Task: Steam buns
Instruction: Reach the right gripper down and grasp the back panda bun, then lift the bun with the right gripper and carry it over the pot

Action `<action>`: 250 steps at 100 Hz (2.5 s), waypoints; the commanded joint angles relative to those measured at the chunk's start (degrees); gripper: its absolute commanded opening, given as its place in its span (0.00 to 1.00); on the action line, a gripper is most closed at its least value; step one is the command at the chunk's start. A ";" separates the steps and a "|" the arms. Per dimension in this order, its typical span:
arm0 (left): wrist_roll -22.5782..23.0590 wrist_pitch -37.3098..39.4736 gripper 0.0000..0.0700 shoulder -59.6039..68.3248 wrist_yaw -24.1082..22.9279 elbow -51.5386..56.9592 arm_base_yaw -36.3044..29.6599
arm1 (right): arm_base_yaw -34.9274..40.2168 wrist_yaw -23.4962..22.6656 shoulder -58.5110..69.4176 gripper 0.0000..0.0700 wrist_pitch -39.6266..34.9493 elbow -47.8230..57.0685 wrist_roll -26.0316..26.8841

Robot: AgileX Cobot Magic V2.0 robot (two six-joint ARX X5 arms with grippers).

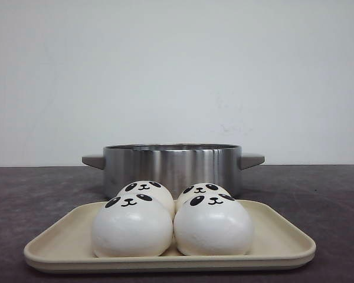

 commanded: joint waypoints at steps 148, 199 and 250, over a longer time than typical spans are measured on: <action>0.44 -5.90 0.79 0.11 -0.20 0.70 -13.97 | 22.43 14.12 62.75 0.00 -23.63 19.93 12.76; 0.42 -5.05 0.79 0.11 -0.35 0.70 -14.08 | 26.43 12.17 44.04 0.01 -27.54 28.74 7.87; 0.44 -3.74 0.79 0.11 -1.25 0.70 -14.05 | 16.13 18.60 53.16 0.01 -15.89 43.12 -0.70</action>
